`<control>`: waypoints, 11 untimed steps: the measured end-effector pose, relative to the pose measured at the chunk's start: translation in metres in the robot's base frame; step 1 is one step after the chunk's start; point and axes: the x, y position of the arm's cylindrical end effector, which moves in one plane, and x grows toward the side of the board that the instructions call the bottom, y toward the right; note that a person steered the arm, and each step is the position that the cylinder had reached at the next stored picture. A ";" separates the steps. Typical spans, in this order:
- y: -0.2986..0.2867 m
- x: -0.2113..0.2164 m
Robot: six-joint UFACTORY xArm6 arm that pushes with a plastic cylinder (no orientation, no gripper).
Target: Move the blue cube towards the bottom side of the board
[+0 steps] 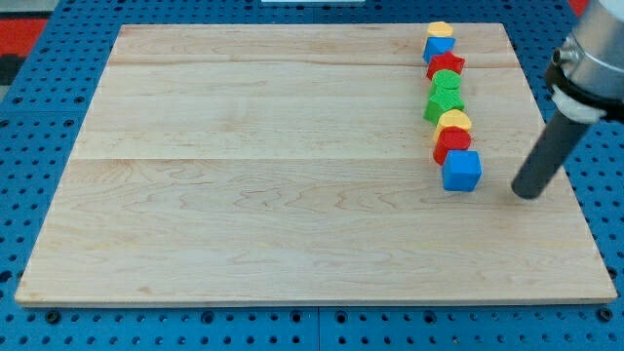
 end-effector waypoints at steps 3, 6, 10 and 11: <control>-0.049 -0.022; -0.121 -0.022; -0.152 0.021; -0.141 0.038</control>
